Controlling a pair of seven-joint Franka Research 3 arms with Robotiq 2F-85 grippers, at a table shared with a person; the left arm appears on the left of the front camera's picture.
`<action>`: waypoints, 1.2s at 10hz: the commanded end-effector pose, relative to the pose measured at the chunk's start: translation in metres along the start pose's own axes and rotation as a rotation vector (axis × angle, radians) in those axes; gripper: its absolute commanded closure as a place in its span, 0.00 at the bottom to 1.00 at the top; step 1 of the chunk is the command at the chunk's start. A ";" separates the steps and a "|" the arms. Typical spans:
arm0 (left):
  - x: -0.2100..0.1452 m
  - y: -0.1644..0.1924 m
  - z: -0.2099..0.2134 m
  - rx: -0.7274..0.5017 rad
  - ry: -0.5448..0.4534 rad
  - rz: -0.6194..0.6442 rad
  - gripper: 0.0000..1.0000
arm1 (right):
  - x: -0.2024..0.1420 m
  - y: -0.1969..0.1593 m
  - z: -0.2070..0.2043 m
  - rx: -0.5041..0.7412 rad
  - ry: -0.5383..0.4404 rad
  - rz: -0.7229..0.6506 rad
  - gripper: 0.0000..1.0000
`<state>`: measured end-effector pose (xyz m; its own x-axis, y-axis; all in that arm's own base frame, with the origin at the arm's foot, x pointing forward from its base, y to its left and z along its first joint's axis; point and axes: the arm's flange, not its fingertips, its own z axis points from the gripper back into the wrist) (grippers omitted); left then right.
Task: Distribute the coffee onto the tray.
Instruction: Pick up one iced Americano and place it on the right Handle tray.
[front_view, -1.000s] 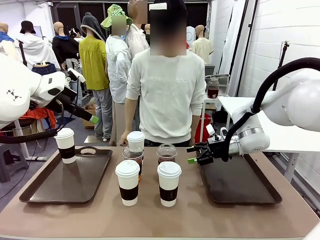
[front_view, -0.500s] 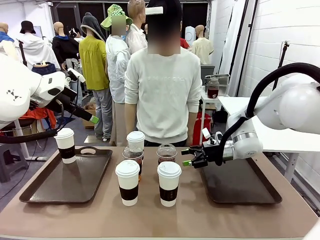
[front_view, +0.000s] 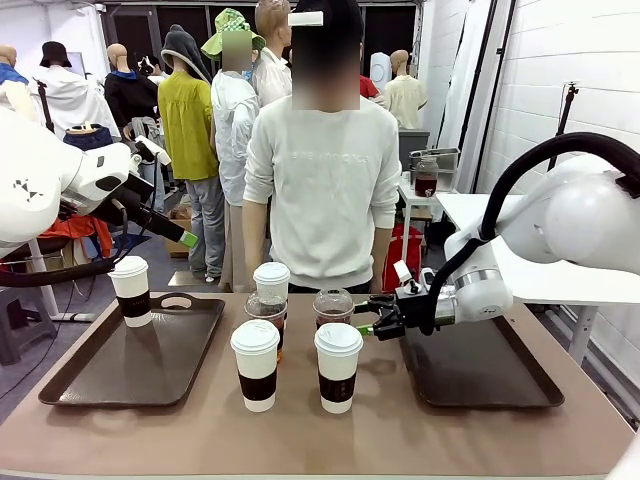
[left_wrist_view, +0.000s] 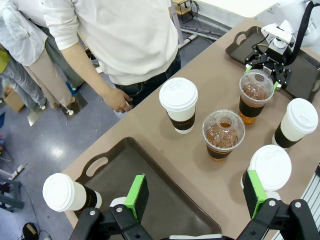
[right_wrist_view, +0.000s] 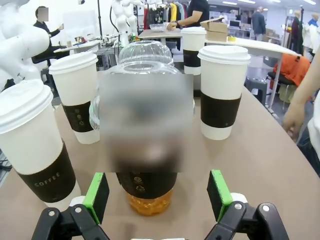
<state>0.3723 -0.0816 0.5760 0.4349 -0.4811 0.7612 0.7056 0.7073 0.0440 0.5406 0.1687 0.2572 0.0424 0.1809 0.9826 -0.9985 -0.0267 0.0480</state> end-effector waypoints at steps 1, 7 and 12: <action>-0.001 0.001 0.000 -0.008 0.000 0.004 0.00 | -0.007 -0.007 -0.012 0.016 -0.025 -0.010 0.00; -0.001 0.001 0.000 -0.008 0.000 0.004 0.00 | -0.016 -0.007 -0.030 0.043 -0.052 -0.038 0.00; -0.001 0.001 0.000 -0.008 0.000 0.004 0.00 | -0.021 -0.015 -0.048 0.060 -0.066 -0.052 0.00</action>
<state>0.3723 -0.0816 0.5760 0.4349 -0.4812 0.7612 0.7056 0.7073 0.0440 0.5454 0.2037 0.2280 0.0752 0.1482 0.9861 -0.9918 -0.0917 0.0894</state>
